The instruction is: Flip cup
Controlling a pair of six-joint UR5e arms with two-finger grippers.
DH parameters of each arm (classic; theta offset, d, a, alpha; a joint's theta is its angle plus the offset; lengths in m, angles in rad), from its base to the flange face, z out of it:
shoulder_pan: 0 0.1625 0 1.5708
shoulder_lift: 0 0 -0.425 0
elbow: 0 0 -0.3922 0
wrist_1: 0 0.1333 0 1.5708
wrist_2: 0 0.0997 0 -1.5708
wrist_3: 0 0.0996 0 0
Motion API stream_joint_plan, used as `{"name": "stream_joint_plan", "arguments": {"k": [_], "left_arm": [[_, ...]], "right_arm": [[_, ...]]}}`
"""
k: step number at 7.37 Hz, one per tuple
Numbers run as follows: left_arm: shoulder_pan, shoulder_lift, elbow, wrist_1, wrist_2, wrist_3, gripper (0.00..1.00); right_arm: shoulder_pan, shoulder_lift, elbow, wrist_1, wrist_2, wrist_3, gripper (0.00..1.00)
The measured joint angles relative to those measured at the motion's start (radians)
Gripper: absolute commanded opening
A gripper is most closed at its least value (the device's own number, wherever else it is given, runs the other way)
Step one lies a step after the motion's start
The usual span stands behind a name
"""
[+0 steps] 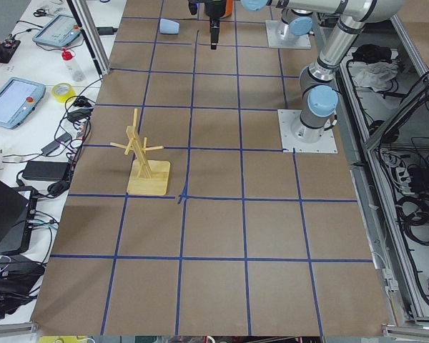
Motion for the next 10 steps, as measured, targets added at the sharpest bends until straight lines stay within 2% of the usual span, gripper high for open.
{"name": "stream_joint_plan", "arguments": {"k": [10], "left_arm": [[0.0, 0.0, 0.0, -0.001, 0.0, 0.0, 1.0]], "right_arm": [[0.003, -0.004, 0.002, -0.003, -0.004, -0.016, 1.0]]}}
